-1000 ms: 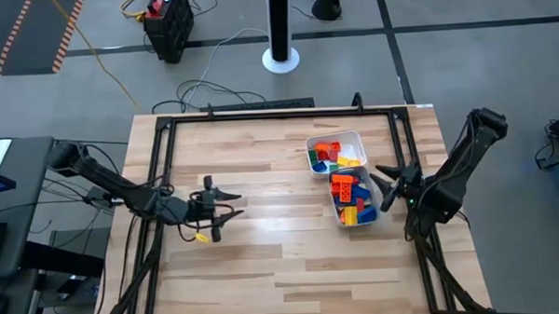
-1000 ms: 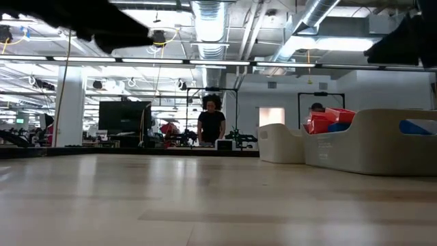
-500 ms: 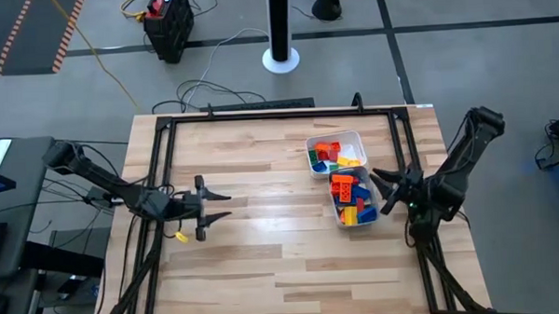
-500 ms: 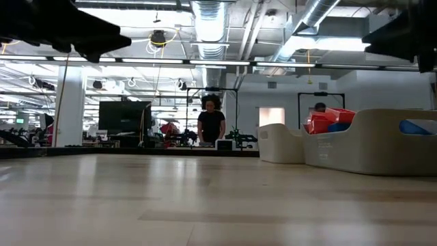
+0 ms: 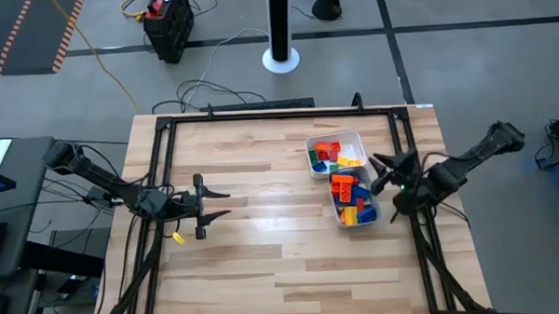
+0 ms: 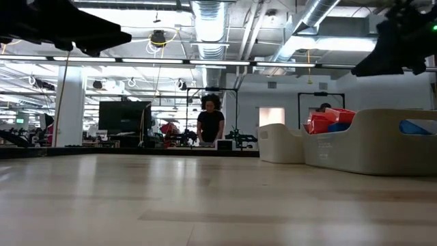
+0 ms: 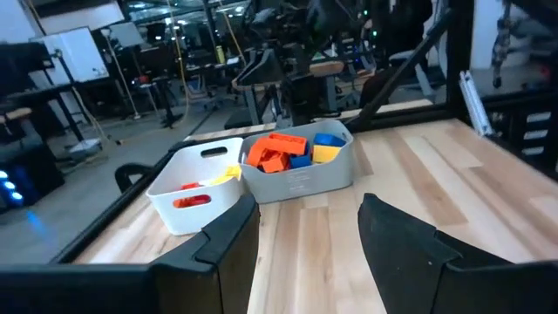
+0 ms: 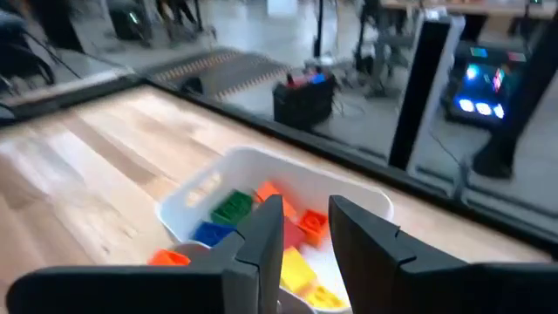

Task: Sort blocks by size
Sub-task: Return to Home Position

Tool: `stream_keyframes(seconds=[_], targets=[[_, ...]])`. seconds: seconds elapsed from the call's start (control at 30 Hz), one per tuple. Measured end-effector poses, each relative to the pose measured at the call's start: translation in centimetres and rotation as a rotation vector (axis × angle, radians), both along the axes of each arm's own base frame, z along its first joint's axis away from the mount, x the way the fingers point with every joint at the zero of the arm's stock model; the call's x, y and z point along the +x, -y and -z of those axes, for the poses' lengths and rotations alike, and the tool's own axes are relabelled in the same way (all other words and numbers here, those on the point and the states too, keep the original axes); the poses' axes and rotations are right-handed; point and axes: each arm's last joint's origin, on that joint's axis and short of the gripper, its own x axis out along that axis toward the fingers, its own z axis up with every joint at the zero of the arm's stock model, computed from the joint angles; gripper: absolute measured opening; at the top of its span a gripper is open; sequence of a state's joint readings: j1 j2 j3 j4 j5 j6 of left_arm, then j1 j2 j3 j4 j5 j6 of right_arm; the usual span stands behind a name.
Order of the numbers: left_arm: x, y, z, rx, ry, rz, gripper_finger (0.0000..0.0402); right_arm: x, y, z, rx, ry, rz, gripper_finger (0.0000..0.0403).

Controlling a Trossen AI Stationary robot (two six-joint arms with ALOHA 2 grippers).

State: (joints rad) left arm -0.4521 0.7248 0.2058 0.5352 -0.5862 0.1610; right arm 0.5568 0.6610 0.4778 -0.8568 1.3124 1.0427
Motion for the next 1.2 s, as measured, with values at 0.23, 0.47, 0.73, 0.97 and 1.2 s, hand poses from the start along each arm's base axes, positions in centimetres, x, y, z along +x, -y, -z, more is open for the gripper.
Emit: stream_keyframes(seconds=[0.23, 0.47, 0.73, 0.97, 1.2], targets=[[0.0, 0.1, 0.0, 0.002, 0.002, 0.037, 0.0185, 0.2, 1.7, -1.4, 0.036, -0.035, 0.003, 0.0132], [0.0, 0.1, 0.0, -0.028, 0.005, 0.038, 0.0185, 0.9, 3.2, -3.7, -0.015, -0.012, -0.077, 0.0132], [0.0, 0.1, 0.4, -0.093, -0.030, 0.037, 0.0185, 1.5, 4.8, 0.9, 0.075, 0.089, -0.242, 0.0132], [0.0, 0.1, 1.2, -0.178, -0.094, 0.027, 0.0185, 1.0, 5.2, 3.2, 0.007, 0.279, -0.341, 0.0132], [-0.2, 0.0, 2.5, -0.187, -0.214, 0.002, 0.0185, 0.2, 4.9, 4.6, 0.002, 0.306, -0.396, 0.0132]])
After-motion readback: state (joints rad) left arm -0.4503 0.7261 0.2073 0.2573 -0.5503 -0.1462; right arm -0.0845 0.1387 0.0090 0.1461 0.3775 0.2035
